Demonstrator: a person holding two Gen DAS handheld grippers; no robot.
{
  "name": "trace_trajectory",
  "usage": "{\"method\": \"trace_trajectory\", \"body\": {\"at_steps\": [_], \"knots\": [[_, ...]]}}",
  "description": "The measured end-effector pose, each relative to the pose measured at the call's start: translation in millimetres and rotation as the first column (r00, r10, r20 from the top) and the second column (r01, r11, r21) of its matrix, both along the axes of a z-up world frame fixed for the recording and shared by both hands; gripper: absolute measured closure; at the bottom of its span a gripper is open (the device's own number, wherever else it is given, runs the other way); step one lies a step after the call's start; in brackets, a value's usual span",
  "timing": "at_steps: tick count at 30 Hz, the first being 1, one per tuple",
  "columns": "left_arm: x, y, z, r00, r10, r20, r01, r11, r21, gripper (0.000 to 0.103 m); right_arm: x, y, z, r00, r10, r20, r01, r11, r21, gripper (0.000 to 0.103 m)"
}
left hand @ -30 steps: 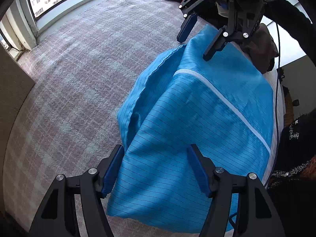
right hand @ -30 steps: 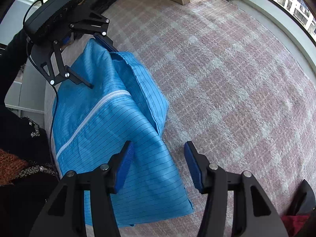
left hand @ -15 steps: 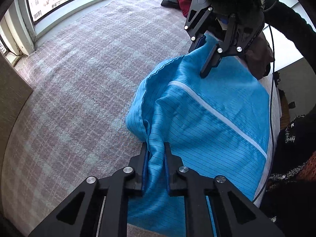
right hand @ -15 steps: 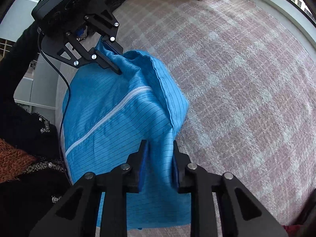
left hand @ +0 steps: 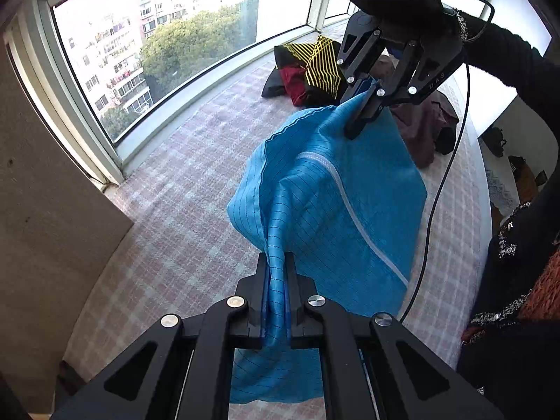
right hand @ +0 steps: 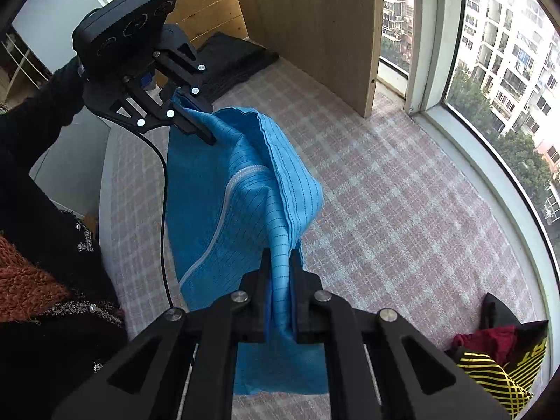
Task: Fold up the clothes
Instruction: 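Grasp the coat with both grippers and lift it, shaking it open, then lay the coat flat on the plaid cloth and open both grippers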
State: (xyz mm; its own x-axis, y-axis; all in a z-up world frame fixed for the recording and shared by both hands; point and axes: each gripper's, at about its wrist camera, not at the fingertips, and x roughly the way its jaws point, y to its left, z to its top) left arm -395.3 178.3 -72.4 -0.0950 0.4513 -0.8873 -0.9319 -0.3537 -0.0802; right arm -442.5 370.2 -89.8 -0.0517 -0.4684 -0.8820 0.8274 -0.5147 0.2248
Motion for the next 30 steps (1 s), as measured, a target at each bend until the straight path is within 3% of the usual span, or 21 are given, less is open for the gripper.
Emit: {"method": "trace_trajectory", "body": {"at_steps": [3, 5, 8, 10, 12, 14, 16, 18, 21, 24, 26, 29, 30], "knots": [[17, -2, 50, 0.992, 0.006, -0.127, -0.003, 1.000, 0.025, 0.098, 30, -5, 47, 0.990, -0.026, -0.141, 0.027, 1.000, 0.011, 0.096], [36, -7, 64, 0.983, 0.011, -0.181, -0.004, 0.999, 0.041, 0.098, 52, -6, 64, 0.972, -0.028, -0.234, 0.038, 0.999, 0.037, 0.097], [79, -15, 66, 0.961, -0.013, -0.275, 0.024, 0.999, 0.035, 0.099, 99, -16, 54, 0.943, -0.032, -0.331, 0.060, 0.996, 0.073, 0.097], [114, -21, 38, 0.956, -0.031, -0.293, 0.043, 0.998, 0.036, 0.098, 132, -22, 22, 0.924, -0.042, -0.380, 0.084, 0.992, 0.094, 0.096], [144, -27, -7, 0.972, -0.048, -0.229, 0.054, 0.998, 0.018, 0.096, 154, -26, -28, 0.940, -0.089, -0.328, 0.127, 0.987, 0.096, 0.096], [164, -31, -62, 0.988, -0.030, -0.153, 0.027, 0.999, -0.019, 0.086, 171, -31, -85, 0.954, -0.148, -0.262, 0.182, 0.977, 0.111, 0.095], [184, -37, -107, 0.997, 0.000, -0.083, -0.007, 0.996, -0.093, 0.086, 193, -36, -138, 0.973, -0.173, -0.155, 0.204, 0.956, 0.211, 0.094], [205, -55, -119, 0.999, 0.039, -0.037, -0.043, 0.994, -0.105, 0.086, 222, -31, -146, 0.975, -0.200, -0.101, 0.217, 0.955, 0.202, 0.095], [215, -90, -100, 0.991, 0.131, 0.023, -0.130, 0.991, -0.034, 0.081, 249, -13, -130, 0.963, -0.264, -0.043, 0.268, 0.954, 0.136, 0.093], [191, -112, -87, 0.960, 0.276, 0.053, -0.278, 0.960, 0.036, 0.073, 228, 11, -101, 0.905, -0.420, -0.067, 0.423, 0.906, 0.031, 0.084], [167, -117, -89, 0.923, 0.373, 0.092, -0.379, 0.923, 0.063, 0.072, 200, 25, -95, 0.842, -0.536, -0.053, 0.536, 0.844, -0.024, 0.054], [130, -113, -95, 0.869, 0.486, 0.090, -0.493, 0.866, 0.087, 0.072, 164, 39, -102, 0.760, -0.649, -0.029, 0.647, 0.761, -0.047, 0.054], [121, -111, -96, 0.862, 0.499, 0.090, -0.506, 0.857, 0.099, 0.072, 153, 42, -105, 0.736, -0.677, -0.018, 0.675, 0.736, -0.047, 0.054]]}}
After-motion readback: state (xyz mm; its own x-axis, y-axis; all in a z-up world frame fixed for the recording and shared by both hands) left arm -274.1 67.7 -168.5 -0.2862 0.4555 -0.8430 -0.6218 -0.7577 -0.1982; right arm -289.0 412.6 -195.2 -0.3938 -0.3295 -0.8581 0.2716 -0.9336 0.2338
